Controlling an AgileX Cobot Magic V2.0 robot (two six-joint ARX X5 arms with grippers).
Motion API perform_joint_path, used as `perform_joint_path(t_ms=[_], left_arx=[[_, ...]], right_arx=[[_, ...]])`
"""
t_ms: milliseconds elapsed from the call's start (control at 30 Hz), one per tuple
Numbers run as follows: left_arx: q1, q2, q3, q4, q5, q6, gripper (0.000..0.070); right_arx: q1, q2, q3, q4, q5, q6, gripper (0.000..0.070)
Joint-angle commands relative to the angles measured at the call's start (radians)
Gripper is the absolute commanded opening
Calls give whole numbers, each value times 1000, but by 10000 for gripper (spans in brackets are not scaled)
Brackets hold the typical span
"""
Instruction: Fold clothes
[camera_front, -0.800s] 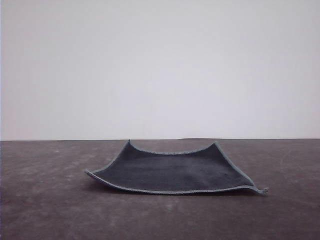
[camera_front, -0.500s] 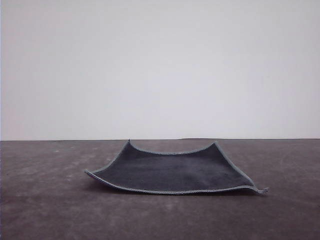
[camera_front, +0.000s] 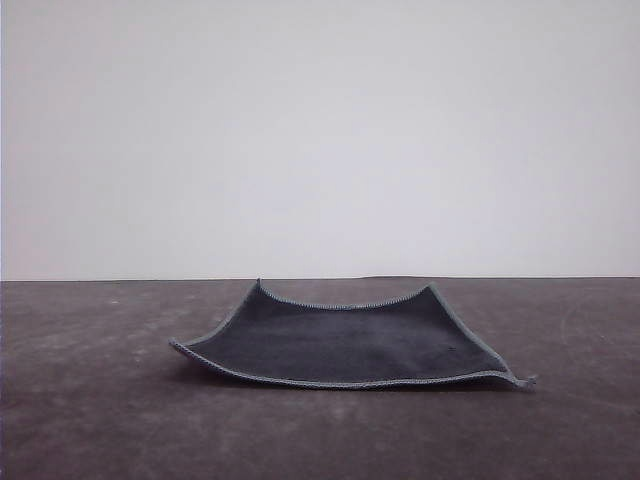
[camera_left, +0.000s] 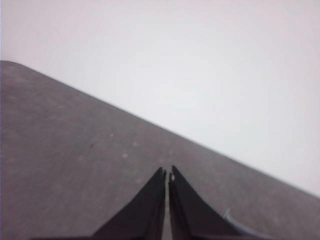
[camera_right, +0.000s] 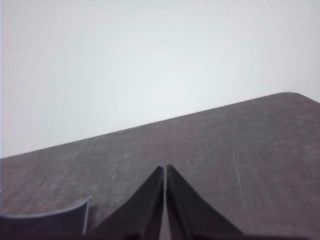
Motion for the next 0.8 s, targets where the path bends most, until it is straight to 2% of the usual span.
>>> perform_joint_path(t_ms=[0,200,300,367,467,567,767], left_arx=[[0,29,68,-91,-4,60,4],[0,193,260,-365,-3,159,4],[0,294,327,-442,22,183,3],[0,363,363,-479,69,187,4],[0,451,402,-520,142,205,3],[-6,525,426,-541,178,236,3],[-127,600,433,-493,181,270,3]], right_arx=[[0,9,64,-84,1,7,6],[0,113,242,-347,-41,-65,7],[1,184,291,-409,-84,-93,7],[2,235,309,-428,-112,-112,7],[3,313,316,-433,-149,-166,7],[7,389,316,-432,-180,-234,7],[74,507,316,-425,-183,-285,7]])
